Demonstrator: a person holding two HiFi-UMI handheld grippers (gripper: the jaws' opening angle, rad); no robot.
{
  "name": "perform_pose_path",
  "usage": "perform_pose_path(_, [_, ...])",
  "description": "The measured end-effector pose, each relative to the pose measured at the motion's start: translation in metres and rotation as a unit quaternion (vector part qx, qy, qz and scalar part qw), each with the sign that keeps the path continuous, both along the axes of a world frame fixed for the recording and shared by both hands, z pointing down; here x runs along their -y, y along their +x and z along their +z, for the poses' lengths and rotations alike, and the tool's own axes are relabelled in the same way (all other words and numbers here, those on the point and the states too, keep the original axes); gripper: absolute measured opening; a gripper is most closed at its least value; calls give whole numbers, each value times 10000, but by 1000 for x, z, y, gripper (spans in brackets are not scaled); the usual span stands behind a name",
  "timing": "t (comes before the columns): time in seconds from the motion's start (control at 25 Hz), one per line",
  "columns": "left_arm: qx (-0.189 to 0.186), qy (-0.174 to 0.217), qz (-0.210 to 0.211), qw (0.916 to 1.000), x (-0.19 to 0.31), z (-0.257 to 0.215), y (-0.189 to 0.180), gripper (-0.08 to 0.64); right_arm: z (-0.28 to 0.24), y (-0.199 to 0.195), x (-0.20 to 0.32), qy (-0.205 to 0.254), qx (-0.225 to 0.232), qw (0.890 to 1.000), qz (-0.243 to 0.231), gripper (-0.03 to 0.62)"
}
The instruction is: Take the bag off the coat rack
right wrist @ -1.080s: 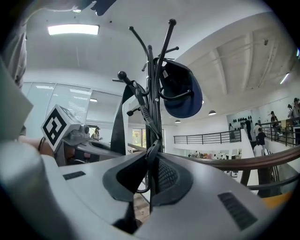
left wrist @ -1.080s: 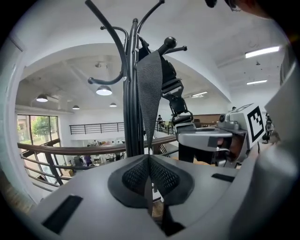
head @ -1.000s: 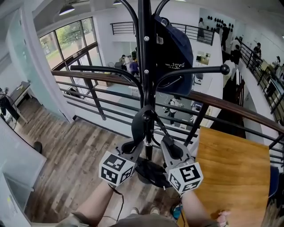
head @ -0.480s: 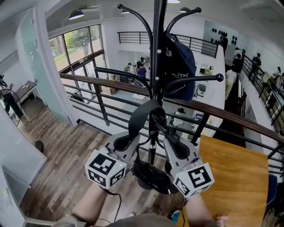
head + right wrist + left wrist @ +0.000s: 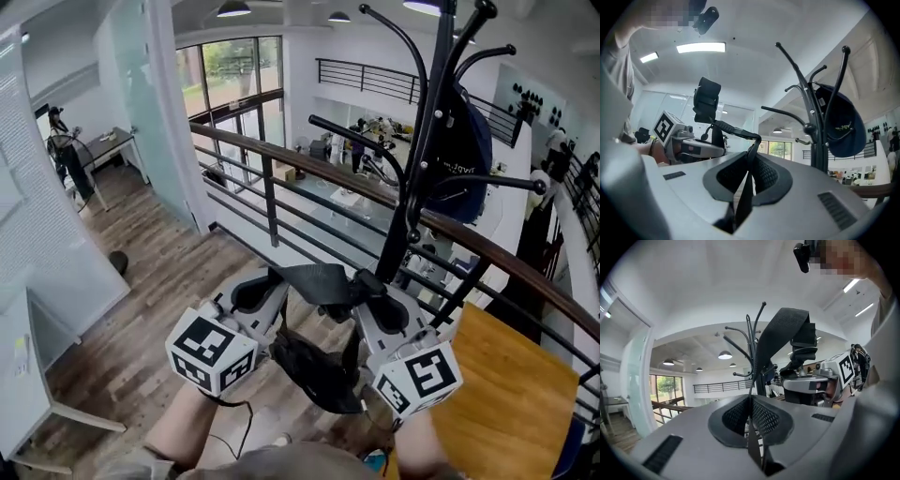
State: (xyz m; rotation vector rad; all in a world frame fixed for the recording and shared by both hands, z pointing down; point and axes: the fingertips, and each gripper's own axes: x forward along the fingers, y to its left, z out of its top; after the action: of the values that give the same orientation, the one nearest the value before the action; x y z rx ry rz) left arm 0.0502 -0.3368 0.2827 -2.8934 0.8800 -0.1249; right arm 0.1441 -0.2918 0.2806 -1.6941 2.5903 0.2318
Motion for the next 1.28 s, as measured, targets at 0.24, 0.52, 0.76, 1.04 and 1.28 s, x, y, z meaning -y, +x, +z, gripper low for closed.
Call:
perform_pose_path(0.24, [129, -131, -949, 9953, 2, 10, -87, 17, 15, -66, 16, -178, 88, 9967, -789, 49])
perform_pose_path(0.52, [336, -341, -1917, 9803, -17, 34, -176, 17, 46, -146, 20, -544, 90, 9851, -1630, 49])
perform_pose_path(0.76, [384, -669, -2528, 9644, -34, 53, -244, 17, 67, -208, 17, -845, -13, 9716, -2211, 49])
perform_pose_path(1.04, [461, -1142, -3082, 9433, -66, 91, -298, 17, 105, -257, 2, -1349, -262, 9530, -2699, 49])
perform_pose_path(1.28, [423, -1527, -3305, 9304, -89, 123, -318, 18, 135, -271, -12, -1717, -394, 9420, -2855, 51])
